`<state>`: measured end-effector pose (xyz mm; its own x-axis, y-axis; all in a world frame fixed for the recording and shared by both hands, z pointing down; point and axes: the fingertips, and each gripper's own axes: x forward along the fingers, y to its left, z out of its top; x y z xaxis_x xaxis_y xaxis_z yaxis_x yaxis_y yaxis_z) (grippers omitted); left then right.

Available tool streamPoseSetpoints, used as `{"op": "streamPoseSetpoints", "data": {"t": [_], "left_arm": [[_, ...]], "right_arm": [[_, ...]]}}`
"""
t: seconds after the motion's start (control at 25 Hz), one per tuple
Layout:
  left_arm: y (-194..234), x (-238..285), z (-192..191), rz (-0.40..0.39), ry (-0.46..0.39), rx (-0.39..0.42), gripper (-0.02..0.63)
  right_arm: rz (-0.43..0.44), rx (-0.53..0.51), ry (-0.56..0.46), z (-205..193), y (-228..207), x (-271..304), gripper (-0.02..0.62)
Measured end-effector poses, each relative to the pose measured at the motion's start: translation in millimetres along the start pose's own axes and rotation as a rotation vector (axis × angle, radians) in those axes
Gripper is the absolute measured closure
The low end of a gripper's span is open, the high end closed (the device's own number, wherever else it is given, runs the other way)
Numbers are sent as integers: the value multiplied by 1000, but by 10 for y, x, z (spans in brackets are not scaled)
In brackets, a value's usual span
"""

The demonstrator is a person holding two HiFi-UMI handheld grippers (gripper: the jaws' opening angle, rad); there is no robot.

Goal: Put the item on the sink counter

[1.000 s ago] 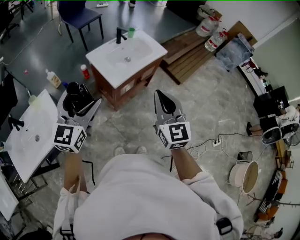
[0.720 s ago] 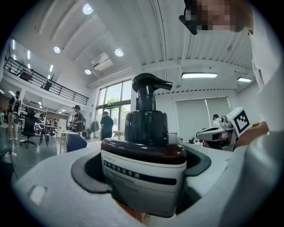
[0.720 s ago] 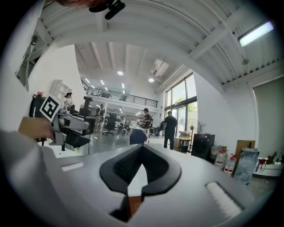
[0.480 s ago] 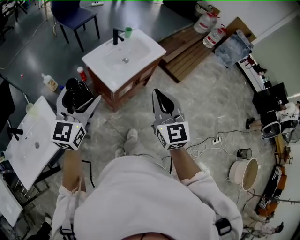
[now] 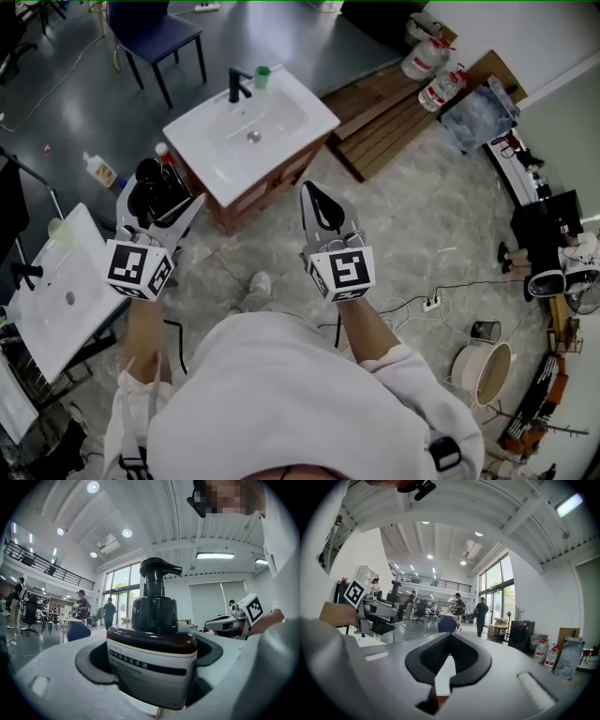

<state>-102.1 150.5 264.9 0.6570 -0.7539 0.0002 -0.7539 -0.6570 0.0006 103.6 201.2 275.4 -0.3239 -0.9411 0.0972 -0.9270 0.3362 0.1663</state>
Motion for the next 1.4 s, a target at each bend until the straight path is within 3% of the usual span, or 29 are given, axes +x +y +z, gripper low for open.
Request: {"op": "streamPoseSetpoints", "data": {"t": [0.64,1.4], "left_arm": [[117,611,-14,70,11,9,144],[1051,1707,-402,14,-20,-11,144]], "right_arm": [[100,-5,-27,-15,-468,640,592],[80,-29,38,-167,-805,1839,592]]}}
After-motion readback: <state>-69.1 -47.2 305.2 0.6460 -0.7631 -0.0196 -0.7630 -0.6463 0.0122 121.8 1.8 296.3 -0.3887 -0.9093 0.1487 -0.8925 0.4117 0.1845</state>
